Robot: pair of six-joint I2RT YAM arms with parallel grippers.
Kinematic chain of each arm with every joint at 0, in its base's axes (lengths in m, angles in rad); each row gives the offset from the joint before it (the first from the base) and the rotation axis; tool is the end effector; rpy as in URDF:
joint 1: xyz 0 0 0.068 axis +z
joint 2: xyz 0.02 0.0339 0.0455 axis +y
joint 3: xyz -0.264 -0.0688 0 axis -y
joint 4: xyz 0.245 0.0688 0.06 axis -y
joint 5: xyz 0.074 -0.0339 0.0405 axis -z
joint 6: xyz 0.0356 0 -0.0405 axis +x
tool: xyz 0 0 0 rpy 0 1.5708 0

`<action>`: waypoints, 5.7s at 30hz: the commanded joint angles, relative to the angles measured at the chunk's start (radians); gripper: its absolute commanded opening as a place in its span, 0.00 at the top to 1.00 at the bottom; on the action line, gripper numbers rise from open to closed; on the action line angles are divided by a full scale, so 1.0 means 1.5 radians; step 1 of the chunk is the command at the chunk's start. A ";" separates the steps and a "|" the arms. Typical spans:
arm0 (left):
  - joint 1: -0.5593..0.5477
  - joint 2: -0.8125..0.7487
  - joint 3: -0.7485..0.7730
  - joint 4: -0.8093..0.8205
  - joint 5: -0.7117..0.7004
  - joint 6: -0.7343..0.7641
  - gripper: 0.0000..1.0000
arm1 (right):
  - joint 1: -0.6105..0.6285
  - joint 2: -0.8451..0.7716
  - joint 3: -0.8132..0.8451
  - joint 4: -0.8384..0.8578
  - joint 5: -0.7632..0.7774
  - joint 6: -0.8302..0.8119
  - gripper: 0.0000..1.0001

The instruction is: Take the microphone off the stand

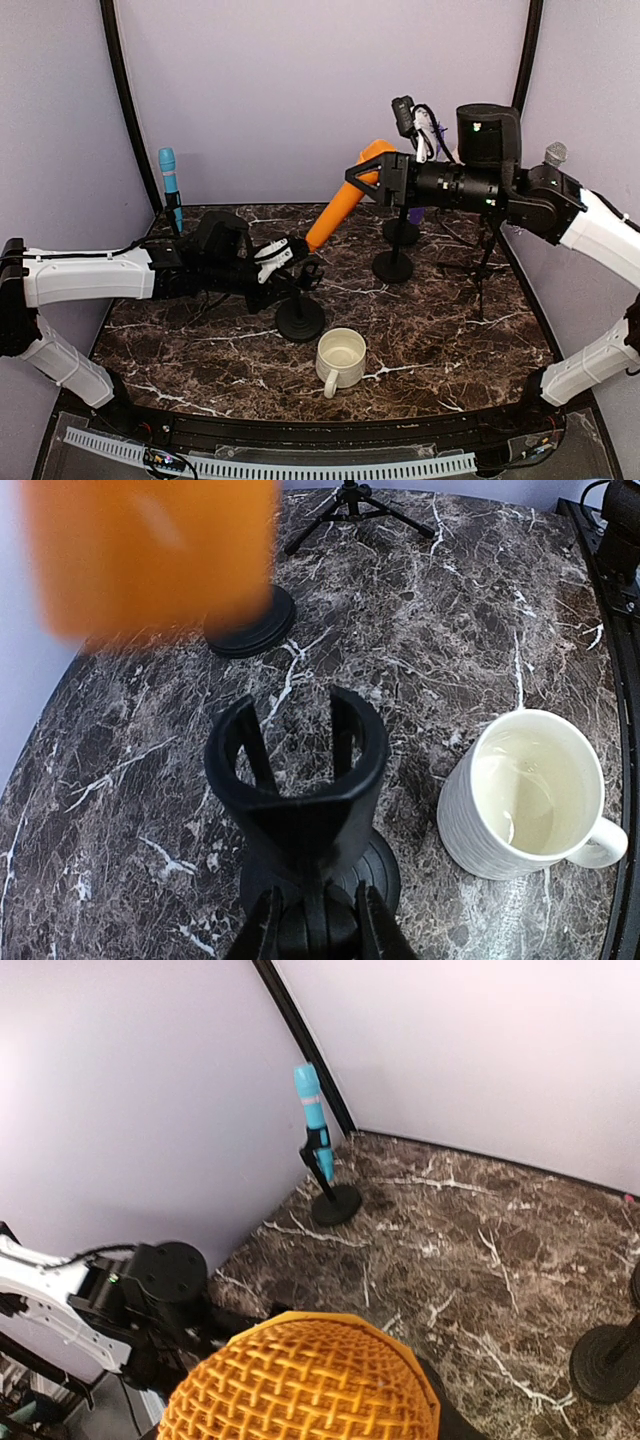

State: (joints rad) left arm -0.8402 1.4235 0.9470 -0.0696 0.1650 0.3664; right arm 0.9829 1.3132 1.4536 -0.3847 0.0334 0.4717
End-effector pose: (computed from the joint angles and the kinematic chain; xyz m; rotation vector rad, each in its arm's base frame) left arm 0.2090 -0.2420 0.2589 1.2961 1.7057 -0.4545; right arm 0.1636 0.2434 0.4360 -0.4641 1.8756 0.9795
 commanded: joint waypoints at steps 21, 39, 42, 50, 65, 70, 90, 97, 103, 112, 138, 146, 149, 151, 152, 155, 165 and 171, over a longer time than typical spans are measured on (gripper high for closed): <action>0.241 -0.224 -0.027 -0.232 -0.176 -0.146 1.00 | -0.009 -0.255 -0.153 -0.235 0.286 0.213 0.78; 0.624 -0.233 -0.049 -0.220 -0.091 -0.231 1.00 | -0.127 -0.302 -0.412 -0.189 -0.235 0.278 0.77; 0.635 -0.229 -0.063 -0.212 -0.111 -0.234 1.00 | -0.127 -0.299 -0.478 -0.109 -0.257 0.317 0.77; 0.637 -0.215 -0.082 -0.201 -0.131 -0.241 0.96 | -0.126 -0.264 -0.565 0.014 -0.243 0.366 0.75; 0.636 -0.272 -0.101 -0.177 -0.117 -0.241 0.34 | -0.126 -0.104 -0.621 0.136 -0.109 0.397 0.56; 0.637 -0.300 -0.111 -0.169 -0.119 -0.241 0.23 | -0.126 -0.087 -0.616 0.135 -0.070 0.403 0.43; 0.637 -0.350 -0.121 -0.133 -0.052 -0.230 0.23 | -0.126 -0.151 -0.598 0.112 -0.005 0.379 0.18; 0.637 -0.262 0.031 -0.196 0.013 -0.241 0.23 | -0.126 -0.212 -0.572 0.082 0.016 0.348 0.13; 0.636 -0.119 0.157 -0.232 0.033 -0.235 0.23 | -0.126 -0.222 -0.548 0.100 0.003 0.317 0.12; 0.636 0.065 0.271 -0.266 0.033 -0.208 0.35 | -0.127 -0.210 -0.490 0.095 -0.011 0.266 0.12; 0.620 0.237 0.348 -0.172 -0.005 -0.153 0.52 | -0.126 -0.132 -0.457 0.164 -0.035 0.241 0.11; 0.620 0.240 0.328 -0.131 -0.002 -0.142 0.62 | -0.127 -0.107 -0.436 0.160 -0.036 0.230 0.11; 0.620 0.243 0.319 -0.114 0.005 -0.132 0.63 | -0.126 -0.098 -0.428 0.161 -0.038 0.228 0.11; 0.620 0.248 0.317 -0.110 0.018 -0.131 0.63 | -0.126 -0.093 -0.423 0.161 -0.040 0.227 0.12; 0.620 0.250 0.317 -0.109 0.021 -0.132 0.63 | -0.127 -0.091 -0.421 0.161 -0.041 0.226 0.11; 0.620 0.260 0.319 -0.110 0.026 -0.135 0.62 | -0.127 -0.088 -0.418 0.160 -0.041 0.226 0.11; 0.620 0.269 0.310 -0.102 0.014 -0.134 0.69 | -0.126 -0.092 -0.415 0.160 -0.037 0.226 0.11; 0.620 0.254 0.279 -0.069 0.020 -0.115 0.78 | -0.126 -0.093 -0.415 0.163 -0.037 0.230 0.11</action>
State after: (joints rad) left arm 0.0933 1.8328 1.4124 -0.2092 0.1841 0.1585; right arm 0.7971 1.1774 0.8028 -0.1795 -0.0235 0.8204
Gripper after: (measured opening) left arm 0.239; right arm 0.885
